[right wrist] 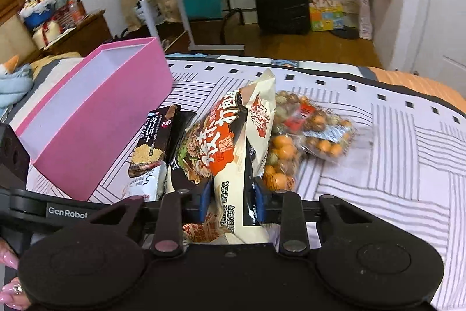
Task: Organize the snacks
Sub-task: 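Grasp the noodle-pictured bag with the left tool, then carry the noodle bag into the pink box and open the left tool, then grasp the clear bag of coated nuts with the left tool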
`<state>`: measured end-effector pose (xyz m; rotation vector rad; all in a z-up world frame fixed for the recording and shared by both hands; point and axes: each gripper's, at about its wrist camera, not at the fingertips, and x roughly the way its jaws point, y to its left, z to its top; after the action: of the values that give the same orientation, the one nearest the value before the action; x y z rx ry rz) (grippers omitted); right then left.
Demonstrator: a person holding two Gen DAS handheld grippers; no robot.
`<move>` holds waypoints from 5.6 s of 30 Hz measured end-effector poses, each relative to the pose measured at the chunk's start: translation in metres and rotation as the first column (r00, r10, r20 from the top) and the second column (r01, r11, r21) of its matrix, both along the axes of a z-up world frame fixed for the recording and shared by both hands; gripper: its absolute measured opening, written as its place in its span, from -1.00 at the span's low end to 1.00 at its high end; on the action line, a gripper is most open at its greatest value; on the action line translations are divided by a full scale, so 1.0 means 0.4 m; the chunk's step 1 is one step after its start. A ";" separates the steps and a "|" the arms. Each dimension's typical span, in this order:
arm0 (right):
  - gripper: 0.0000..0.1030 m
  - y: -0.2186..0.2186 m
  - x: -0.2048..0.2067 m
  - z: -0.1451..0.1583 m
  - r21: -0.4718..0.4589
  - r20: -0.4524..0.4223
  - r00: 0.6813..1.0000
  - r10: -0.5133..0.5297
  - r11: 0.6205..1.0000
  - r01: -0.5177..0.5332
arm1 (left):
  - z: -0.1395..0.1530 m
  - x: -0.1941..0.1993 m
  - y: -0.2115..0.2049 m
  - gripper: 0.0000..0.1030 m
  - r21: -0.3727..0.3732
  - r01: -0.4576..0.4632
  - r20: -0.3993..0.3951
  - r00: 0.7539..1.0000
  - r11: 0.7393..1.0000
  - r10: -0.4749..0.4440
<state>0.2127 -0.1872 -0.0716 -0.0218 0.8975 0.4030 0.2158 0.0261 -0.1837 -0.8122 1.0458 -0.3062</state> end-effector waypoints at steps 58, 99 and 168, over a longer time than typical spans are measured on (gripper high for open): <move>1.00 0.130 -0.310 0.064 -0.150 0.001 0.998 0.065 0.987 -0.064 | 0.223 -0.177 -0.061 0.07 0.218 0.397 0.054 0.907 0.892 -0.417; 0.91 0.727 0.036 -0.030 0.081 0.024 0.970 0.240 0.967 -0.242 | 0.298 0.039 0.586 0.08 0.466 0.038 0.053 0.996 0.884 -0.071; 0.85 0.063 -0.075 -0.106 -0.286 0.087 0.974 0.209 0.942 -0.177 | 0.115 0.094 -0.185 0.23 0.309 0.368 -0.042 0.927 0.877 -0.374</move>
<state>0.1828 -0.1621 -0.1140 -0.3903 0.8328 0.4518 0.2532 -0.0478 -0.1376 -0.3173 1.1951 -0.4594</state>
